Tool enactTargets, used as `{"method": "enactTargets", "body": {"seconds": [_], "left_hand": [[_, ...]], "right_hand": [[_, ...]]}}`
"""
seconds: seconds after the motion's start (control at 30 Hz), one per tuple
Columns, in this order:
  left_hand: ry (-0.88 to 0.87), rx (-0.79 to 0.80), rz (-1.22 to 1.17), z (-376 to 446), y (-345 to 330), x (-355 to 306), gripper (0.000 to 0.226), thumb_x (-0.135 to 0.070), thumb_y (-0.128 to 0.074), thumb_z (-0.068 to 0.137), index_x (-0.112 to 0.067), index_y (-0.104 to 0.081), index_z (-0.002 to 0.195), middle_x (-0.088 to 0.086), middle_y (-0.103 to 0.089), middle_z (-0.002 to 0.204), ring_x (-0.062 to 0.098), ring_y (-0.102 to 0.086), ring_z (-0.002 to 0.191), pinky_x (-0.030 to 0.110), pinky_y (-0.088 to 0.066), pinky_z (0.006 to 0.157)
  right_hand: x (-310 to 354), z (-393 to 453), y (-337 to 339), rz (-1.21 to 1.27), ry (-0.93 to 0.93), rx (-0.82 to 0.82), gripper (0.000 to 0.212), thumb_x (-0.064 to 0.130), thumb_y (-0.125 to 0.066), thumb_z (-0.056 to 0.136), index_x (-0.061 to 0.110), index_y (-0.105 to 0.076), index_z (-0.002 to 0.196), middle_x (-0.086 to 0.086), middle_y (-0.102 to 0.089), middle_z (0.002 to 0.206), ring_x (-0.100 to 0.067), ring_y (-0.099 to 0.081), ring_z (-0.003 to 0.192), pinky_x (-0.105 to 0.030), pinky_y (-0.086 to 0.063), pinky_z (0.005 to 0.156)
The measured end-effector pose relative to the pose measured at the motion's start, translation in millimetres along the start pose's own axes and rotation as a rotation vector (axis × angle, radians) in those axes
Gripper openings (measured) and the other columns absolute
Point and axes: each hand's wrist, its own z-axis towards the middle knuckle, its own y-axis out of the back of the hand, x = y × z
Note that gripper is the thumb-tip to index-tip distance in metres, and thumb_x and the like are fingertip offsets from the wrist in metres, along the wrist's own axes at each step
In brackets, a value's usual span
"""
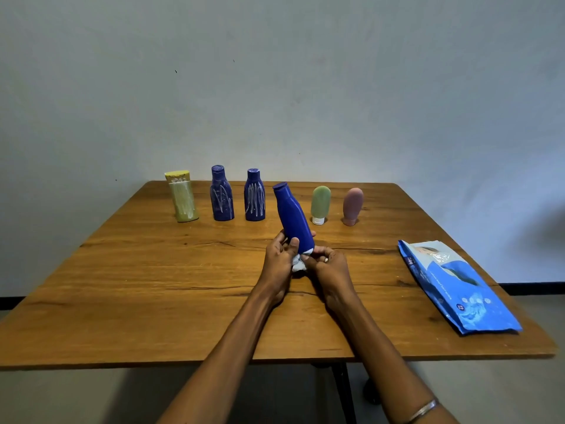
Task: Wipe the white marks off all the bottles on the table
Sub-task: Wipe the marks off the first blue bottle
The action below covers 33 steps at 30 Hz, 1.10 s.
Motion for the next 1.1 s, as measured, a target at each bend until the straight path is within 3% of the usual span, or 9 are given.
{"method": "enactTargets", "body": {"seconds": [0.23,0.37,0.47,0.63,0.77,0.83,0.93,1.03,1.1], "left_hand": [[-0.017,-0.053,0.064,2.7,0.0,7.5,0.031,-0.010,-0.043,0.108,-0.012,-0.053,0.137,0.012,-0.074,0.119,0.029,-0.070,0.114,0.050,-0.056,0.099],[-0.030,-0.144,0.141,6.5,4.3,10.9,0.030,-0.008,-0.042,0.107,-0.009,-0.054,0.134,0.013,-0.072,0.119,0.027,-0.071,0.110,0.048,-0.056,0.098],[-0.004,-0.140,0.177,5.3,3.6,11.2,0.029,-0.008,-0.041,0.107,-0.012,-0.054,0.133,0.013,-0.069,0.123,0.029,-0.067,0.115,0.049,-0.054,0.102],[-0.004,-0.117,0.146,5.1,3.5,10.8,0.044,-0.010,-0.038,0.108,-0.022,-0.037,0.151,0.007,-0.061,0.135,0.023,-0.064,0.121,0.047,-0.054,0.102],[0.022,-0.091,0.031,4.0,2.1,7.6,0.033,-0.033,-0.035,0.111,-0.014,-0.051,0.133,0.007,-0.066,0.111,0.023,-0.064,0.102,0.038,-0.054,0.084],[0.048,-0.046,-0.011,3.2,3.7,5.0,0.049,-0.053,-0.039,0.105,-0.013,-0.052,0.129,0.007,-0.064,0.102,0.023,-0.065,0.094,0.039,-0.054,0.079],[0.046,-0.005,0.015,3.2,2.9,2.9,0.058,-0.061,-0.057,0.093,-0.011,-0.048,0.121,0.004,-0.060,0.089,0.018,-0.066,0.078,0.036,-0.055,0.069],[0.079,-0.024,0.004,6.1,1.2,4.2,0.074,-0.062,-0.071,0.084,-0.012,-0.041,0.129,0.022,-0.067,0.110,0.038,-0.071,0.097,0.049,-0.056,0.079],[0.081,-0.033,-0.038,6.2,1.1,5.3,0.069,-0.059,-0.068,0.087,-0.011,-0.040,0.127,0.024,-0.065,0.113,0.042,-0.069,0.102,0.051,-0.057,0.081]], "right_hand": [[2.7,-0.5,4.1,-0.031,-0.033,0.115,0.023,0.000,-0.067,0.094,0.001,-0.066,0.117,-0.020,-0.077,0.099,-0.034,-0.075,0.097,-0.049,-0.060,0.091],[2.0,-1.6,6.6,0.058,0.018,0.014,0.018,0.003,-0.064,0.097,0.007,-0.065,0.115,-0.018,-0.077,0.102,-0.031,-0.075,0.094,-0.049,-0.062,0.084],[-1.8,-0.4,5.8,-0.038,0.101,-0.050,0.016,0.007,-0.064,0.098,0.014,-0.065,0.112,-0.013,-0.075,0.107,-0.026,-0.075,0.096,-0.047,-0.063,0.084],[-7.2,-7.1,2.5,-0.206,0.229,-0.075,0.017,0.009,-0.070,0.095,0.019,-0.068,0.108,-0.006,-0.075,0.104,-0.021,-0.076,0.090,-0.050,-0.064,0.077],[-4.2,-14.2,1.5,-0.212,0.273,-0.031,0.015,0.005,-0.073,0.091,0.018,-0.070,0.099,-0.007,-0.075,0.100,-0.021,-0.077,0.089,-0.051,-0.064,0.072],[-2.3,-17.7,0.0,-0.237,0.309,-0.022,0.014,0.006,-0.076,0.088,0.016,-0.071,0.096,-0.005,-0.076,0.097,-0.020,-0.076,0.088,-0.049,-0.065,0.072],[-2.2,-19.2,1.1,-0.246,0.341,-0.018,0.013,0.007,-0.078,0.085,0.017,-0.074,0.092,-0.003,-0.077,0.094,-0.020,-0.076,0.089,-0.051,-0.064,0.071],[0.1,-22.6,1.6,-0.260,0.357,-0.031,0.011,0.007,-0.077,0.088,0.015,-0.075,0.094,-0.001,-0.077,0.093,-0.018,-0.076,0.087,-0.051,-0.064,0.071],[2.2,-25.3,0.8,-0.221,0.354,-0.025,0.011,0.006,-0.075,0.090,0.014,-0.074,0.098,-0.003,-0.077,0.093,-0.022,-0.077,0.081,-0.054,-0.063,0.066]]}}
